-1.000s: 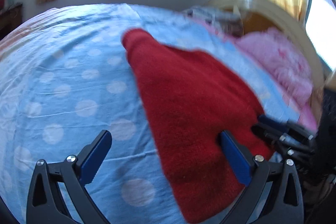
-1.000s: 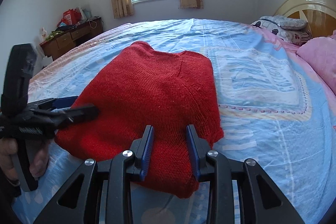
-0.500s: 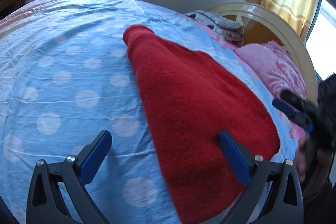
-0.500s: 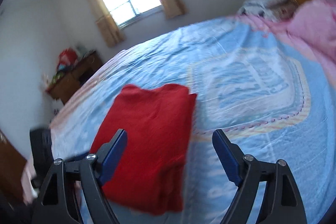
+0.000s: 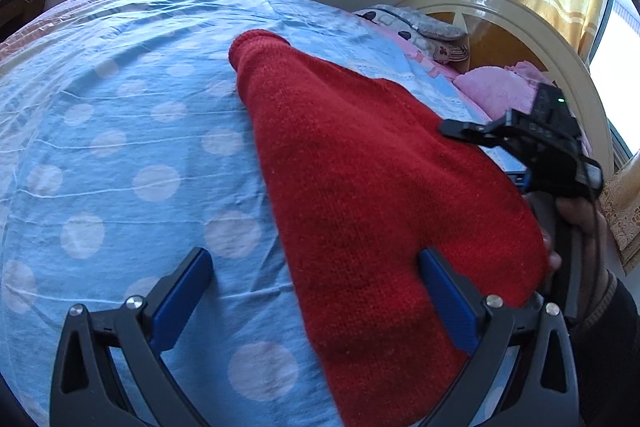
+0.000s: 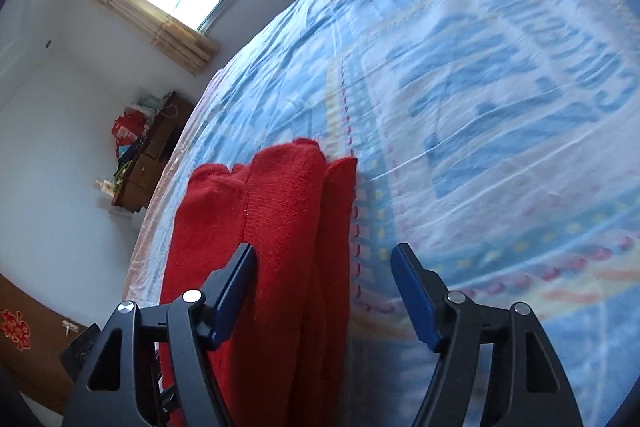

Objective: Fold small clothes

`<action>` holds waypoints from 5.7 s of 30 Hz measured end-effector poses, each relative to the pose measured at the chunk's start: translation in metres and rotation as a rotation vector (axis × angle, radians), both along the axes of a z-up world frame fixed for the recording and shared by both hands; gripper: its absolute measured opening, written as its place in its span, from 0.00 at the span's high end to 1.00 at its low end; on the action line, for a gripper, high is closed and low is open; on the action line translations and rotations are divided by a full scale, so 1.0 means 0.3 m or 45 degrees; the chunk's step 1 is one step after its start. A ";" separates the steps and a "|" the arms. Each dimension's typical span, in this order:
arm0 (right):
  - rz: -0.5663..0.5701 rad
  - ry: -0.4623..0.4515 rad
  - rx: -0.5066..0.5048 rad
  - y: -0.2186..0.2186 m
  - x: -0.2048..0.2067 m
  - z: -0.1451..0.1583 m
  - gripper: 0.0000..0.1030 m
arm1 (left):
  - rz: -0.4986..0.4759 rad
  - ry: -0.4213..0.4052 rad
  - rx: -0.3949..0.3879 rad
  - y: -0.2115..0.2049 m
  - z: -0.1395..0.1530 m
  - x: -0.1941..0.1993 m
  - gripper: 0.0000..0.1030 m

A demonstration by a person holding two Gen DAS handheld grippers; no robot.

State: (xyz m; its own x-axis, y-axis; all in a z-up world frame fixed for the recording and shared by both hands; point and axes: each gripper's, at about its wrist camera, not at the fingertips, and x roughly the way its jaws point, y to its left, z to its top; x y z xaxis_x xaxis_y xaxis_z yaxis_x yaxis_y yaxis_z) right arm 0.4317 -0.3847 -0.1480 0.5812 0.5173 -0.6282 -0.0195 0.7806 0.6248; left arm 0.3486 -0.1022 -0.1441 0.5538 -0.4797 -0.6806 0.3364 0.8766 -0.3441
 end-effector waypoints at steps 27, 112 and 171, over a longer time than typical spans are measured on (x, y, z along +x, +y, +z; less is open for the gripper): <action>0.104 -0.031 -0.020 0.102 0.062 -0.040 0.74 | -0.131 0.038 -0.093 -0.038 0.017 0.012 0.38; 0.709 -0.237 0.038 1.292 -0.491 0.164 0.77 | 0.392 -0.103 0.200 0.741 0.143 -0.636 0.64; 0.557 -0.310 -0.113 1.219 -0.764 0.118 0.50 | 0.734 -0.200 0.466 0.860 0.118 -0.776 0.06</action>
